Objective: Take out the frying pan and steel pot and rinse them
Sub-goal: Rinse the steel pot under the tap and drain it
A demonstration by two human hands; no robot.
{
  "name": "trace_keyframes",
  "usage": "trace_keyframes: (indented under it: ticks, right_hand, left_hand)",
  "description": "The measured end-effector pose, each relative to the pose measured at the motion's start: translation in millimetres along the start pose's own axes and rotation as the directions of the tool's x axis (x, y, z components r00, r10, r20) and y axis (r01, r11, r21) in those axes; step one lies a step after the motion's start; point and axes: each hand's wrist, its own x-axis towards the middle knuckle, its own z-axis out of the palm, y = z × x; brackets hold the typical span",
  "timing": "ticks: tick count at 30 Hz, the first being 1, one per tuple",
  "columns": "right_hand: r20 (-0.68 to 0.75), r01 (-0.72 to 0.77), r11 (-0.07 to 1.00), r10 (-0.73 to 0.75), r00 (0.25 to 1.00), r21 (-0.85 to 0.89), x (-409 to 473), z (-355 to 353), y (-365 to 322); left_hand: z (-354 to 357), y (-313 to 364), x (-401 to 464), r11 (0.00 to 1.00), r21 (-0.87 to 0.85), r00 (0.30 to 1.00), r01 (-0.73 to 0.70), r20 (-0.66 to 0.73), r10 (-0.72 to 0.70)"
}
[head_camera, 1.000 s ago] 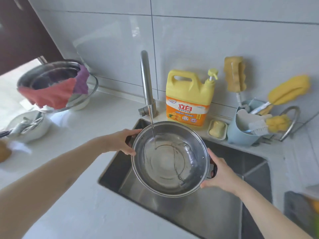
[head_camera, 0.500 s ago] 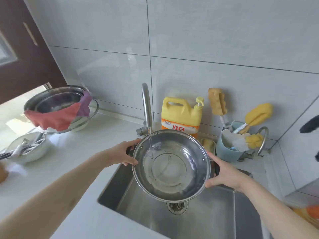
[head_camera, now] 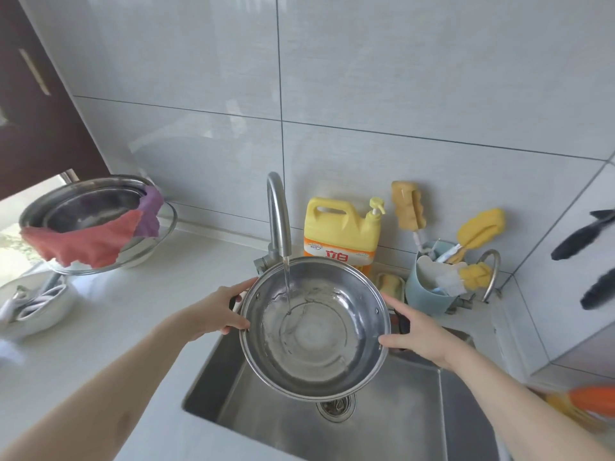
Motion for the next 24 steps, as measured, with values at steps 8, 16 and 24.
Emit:
trace_keyframes:
  ticks: [8,16,24]
  right_hand:
    - [0.085,-0.088,0.990,0.079,0.993,0.107,13,-4,7]
    - [0.100,-0.029,0.948,-0.003,0.995,0.318,19,24,29]
    - [-0.148,0.280,0.946,-0.304,0.941,-0.164,23,-21,4]
  left_hand:
    - [-6,9,-5,0.998,0.054,1.000,0.022,0.012,-0.022]
    - [-26,18,-13,0.983,0.181,0.995,0.039,-0.098,-0.021]
    - [31,-14,-5,0.962,0.097,0.897,-0.256,-0.346,0.274]
